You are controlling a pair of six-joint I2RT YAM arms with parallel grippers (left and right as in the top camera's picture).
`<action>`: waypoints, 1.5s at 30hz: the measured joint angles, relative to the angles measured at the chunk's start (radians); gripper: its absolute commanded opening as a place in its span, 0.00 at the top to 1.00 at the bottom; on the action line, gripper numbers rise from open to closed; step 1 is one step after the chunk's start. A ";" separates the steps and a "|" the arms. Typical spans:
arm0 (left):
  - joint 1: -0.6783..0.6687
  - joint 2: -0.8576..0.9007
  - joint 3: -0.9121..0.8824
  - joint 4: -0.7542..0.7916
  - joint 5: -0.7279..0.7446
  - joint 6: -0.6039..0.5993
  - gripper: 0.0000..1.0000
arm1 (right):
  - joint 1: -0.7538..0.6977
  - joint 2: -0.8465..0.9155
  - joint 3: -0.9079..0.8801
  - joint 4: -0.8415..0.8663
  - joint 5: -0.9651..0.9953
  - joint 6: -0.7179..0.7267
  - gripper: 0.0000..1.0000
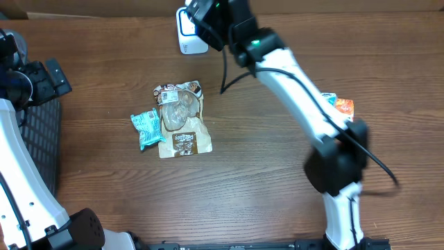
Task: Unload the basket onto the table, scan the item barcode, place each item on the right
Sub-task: 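Carry the jar right and set it beside the Kleenex packs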
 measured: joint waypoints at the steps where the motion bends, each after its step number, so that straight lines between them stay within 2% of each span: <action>1: 0.000 0.000 0.000 0.000 0.000 0.000 0.00 | 0.000 -0.037 0.000 -0.042 -0.006 0.044 0.53; 3: 0.000 0.000 0.000 0.000 0.000 0.000 0.00 | -0.005 -0.132 0.007 -0.199 -0.021 0.150 0.54; 7: 0.000 0.000 0.000 0.000 0.000 0.000 0.01 | -0.039 -0.240 0.022 -0.523 -0.051 0.275 0.59; 12: 0.000 0.000 0.000 0.000 0.000 0.000 0.01 | -0.092 -0.208 0.021 -0.827 -0.070 0.340 0.59; 16: 0.000 0.000 0.000 0.000 0.000 0.000 0.00 | -0.132 -0.131 0.014 -0.958 -0.076 0.366 0.59; 25: 0.000 0.000 0.000 0.000 0.000 0.000 0.00 | -0.257 0.002 -0.018 -0.974 -0.068 0.440 0.60; 36: 0.000 0.000 0.000 0.000 0.000 0.000 0.00 | -0.419 0.034 -0.185 -0.835 -0.002 0.531 0.63; 42: 0.000 0.000 0.000 0.000 0.000 0.000 0.00 | -0.456 0.041 -0.241 -0.778 0.042 0.566 0.62; 43: 0.000 0.000 0.000 0.000 0.000 0.000 0.00 | -0.459 0.041 -0.243 -0.773 0.053 0.570 0.62; 45: 0.000 0.000 0.000 0.000 0.000 0.000 0.00 | -0.463 0.041 -0.244 -0.768 0.065 0.576 0.53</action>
